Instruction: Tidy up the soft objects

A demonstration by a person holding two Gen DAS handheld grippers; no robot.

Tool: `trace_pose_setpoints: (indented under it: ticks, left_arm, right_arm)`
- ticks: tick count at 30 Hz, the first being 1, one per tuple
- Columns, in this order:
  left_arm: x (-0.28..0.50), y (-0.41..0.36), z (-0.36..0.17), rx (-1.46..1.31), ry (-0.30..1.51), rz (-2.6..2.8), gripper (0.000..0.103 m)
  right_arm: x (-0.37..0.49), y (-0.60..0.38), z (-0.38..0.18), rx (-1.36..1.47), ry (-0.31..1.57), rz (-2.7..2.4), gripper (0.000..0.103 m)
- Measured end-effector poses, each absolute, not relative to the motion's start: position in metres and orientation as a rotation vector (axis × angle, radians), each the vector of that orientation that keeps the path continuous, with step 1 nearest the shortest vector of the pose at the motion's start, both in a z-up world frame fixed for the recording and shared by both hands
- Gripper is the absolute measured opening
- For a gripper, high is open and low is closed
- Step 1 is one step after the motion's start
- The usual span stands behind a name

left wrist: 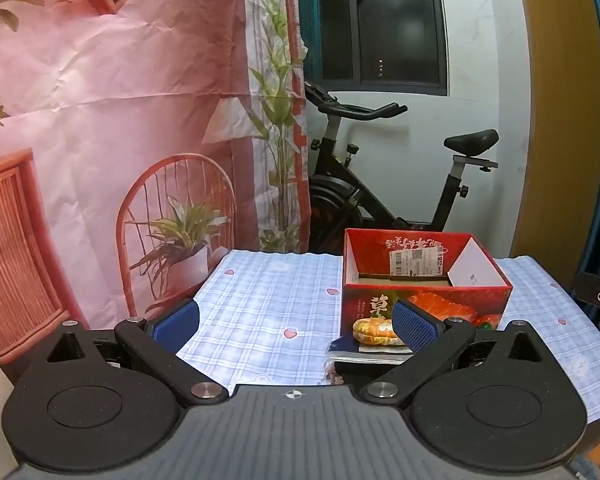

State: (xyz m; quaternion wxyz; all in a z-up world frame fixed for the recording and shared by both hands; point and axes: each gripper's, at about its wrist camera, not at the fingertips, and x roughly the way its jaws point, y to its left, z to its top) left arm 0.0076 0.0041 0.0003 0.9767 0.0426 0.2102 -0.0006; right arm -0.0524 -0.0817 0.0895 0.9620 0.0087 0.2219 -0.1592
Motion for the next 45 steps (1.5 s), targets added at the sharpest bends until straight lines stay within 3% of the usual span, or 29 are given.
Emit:
trace_pose_setpoints:
  ticks: [45]
  left_arm:
    - [0.0054,0.0039,-0.0040,0.091,0.423,-0.007,0.103]
  right_arm:
    - [-0.0555,-0.0812,0.0881,0.028,0.453,-0.321,0.103]
